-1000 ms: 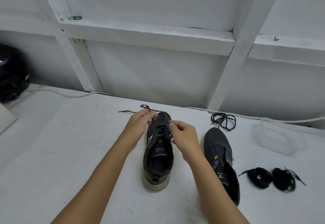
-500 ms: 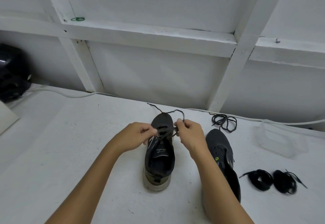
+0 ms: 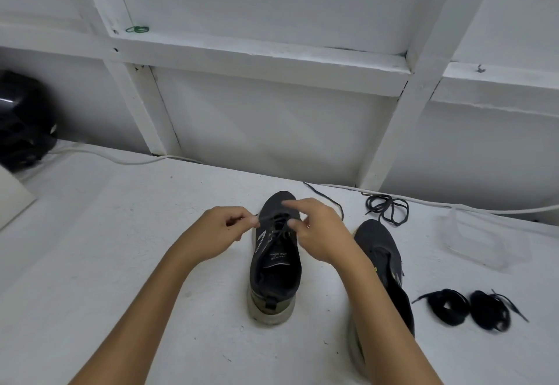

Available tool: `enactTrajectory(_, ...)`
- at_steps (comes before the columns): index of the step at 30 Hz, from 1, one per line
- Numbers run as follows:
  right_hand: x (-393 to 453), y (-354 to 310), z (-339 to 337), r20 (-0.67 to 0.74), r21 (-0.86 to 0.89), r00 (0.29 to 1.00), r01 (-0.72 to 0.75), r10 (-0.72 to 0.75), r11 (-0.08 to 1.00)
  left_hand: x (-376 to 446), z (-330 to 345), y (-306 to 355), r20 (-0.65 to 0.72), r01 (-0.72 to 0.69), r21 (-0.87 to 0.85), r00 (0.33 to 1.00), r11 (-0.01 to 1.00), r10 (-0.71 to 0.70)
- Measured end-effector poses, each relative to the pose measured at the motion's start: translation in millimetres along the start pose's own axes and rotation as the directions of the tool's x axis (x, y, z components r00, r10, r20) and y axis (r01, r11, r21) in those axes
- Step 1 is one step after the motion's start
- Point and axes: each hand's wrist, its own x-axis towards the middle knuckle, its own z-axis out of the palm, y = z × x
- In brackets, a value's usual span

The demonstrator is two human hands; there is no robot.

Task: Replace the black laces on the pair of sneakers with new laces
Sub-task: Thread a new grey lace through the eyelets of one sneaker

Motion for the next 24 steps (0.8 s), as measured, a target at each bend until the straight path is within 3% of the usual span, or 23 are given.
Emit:
enactTrajectory(2, 4, -8, 3, 0.072, -0.029, 0.992, 0.111, -0.108, 0.993, 2, 1, 5, 0.0, -0.037, -0.028, 0.999, 0.999, 0.037)
enactTrajectory(4, 8, -9, 6, 0.068, -0.055, 0.993, 0.102, -0.098, 0.993, 3, -1, 7, 0.005, -0.049, -0.035, 0.999, 0.998, 0.049)
enactTrajectory(7, 15, -2, 6, -0.149, -0.019, 0.987, -0.061, 0.057, 0.998, 2, -8, 4, 0.038, -0.019, 0.03, 0.999, 0.999, 0.017)
enactTrajectory(10, 19, 10, -1, -0.296, 0.069, 0.923, -0.234, 0.244, 0.97, -1, -17, -10, 0.073, 0.057, 0.082, 0.995, 0.995, -0.063)
enactTrajectory(16, 21, 24, -1, -0.284, 0.19, 0.832, -0.438, 0.477, 0.879, -9, -25, -42, 0.138, 0.204, 0.27, 0.959, 0.941, -0.247)
enactTrajectory(24, 14, 21, 11, -0.246, 0.225, 0.86, -0.399, 0.448, 0.889, -14, -23, -64, -0.032, 0.428, 0.216, 0.901, 0.878, -0.432)
